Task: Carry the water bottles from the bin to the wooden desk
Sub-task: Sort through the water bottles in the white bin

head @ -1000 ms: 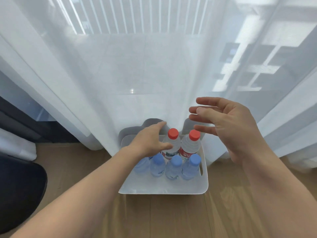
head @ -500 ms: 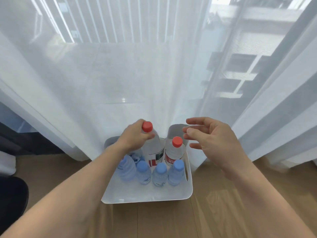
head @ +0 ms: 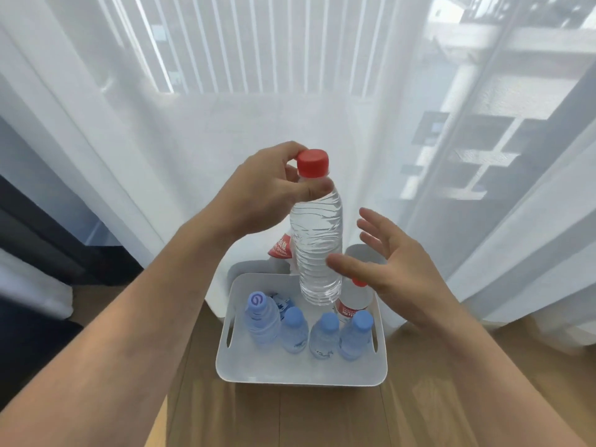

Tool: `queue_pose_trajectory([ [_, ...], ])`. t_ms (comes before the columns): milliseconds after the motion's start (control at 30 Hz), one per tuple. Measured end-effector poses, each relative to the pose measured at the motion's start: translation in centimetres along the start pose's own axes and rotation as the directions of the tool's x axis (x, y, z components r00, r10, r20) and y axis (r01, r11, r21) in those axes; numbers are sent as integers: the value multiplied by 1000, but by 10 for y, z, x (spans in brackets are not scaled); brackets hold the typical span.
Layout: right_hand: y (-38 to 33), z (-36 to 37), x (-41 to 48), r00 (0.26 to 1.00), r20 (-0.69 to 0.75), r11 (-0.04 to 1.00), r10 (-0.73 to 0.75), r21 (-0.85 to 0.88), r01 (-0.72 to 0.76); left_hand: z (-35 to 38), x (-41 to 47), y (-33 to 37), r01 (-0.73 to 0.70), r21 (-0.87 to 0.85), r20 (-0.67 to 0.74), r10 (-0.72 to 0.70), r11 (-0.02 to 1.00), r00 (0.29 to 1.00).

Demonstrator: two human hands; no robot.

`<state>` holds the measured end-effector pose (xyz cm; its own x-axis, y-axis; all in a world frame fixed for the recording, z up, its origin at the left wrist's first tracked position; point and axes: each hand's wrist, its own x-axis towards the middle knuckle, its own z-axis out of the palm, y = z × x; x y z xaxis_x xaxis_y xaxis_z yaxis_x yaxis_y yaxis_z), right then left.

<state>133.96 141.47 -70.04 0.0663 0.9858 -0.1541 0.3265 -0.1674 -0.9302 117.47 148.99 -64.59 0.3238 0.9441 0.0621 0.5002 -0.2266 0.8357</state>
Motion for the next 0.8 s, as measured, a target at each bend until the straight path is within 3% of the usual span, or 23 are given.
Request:
queue_pose_trajectory([
  [67, -4, 11, 0, 996, 54, 997, -74, -12, 74, 0, -7, 13, -55, 19, -19, 55, 998, 998],
  [133, -6, 15, 0, 989, 10, 987, -148, -55, 149, 2, -10, 22, -103, 15, -7, 104, 995, 995],
  [267, -10, 0, -3, 966, -105, 971, -235, 20, 238, -13, -15, 4, -47, -68, 163, 57, 997, 985],
  [400, -11, -11, -3, 962, -125, 958, -242, 123, 257, -5, -20, -32, 37, 235, 312, -112, 971, 944],
  [533, -11, -10, -2, 971, -105, 964, -215, 136, 228, 6, -20, -48, 62, 173, 221, -100, 983, 970],
  [667, -12, -5, -2, 973, -144, 982, -182, 19, 187, -13, -22, -76, 118, 412, -10, -126, 903, 992],
  [800, -16, -4, -6, 968, -181, 985, -173, -24, 171, -23, -29, -118, 283, 393, -270, -184, 875, 945],
])
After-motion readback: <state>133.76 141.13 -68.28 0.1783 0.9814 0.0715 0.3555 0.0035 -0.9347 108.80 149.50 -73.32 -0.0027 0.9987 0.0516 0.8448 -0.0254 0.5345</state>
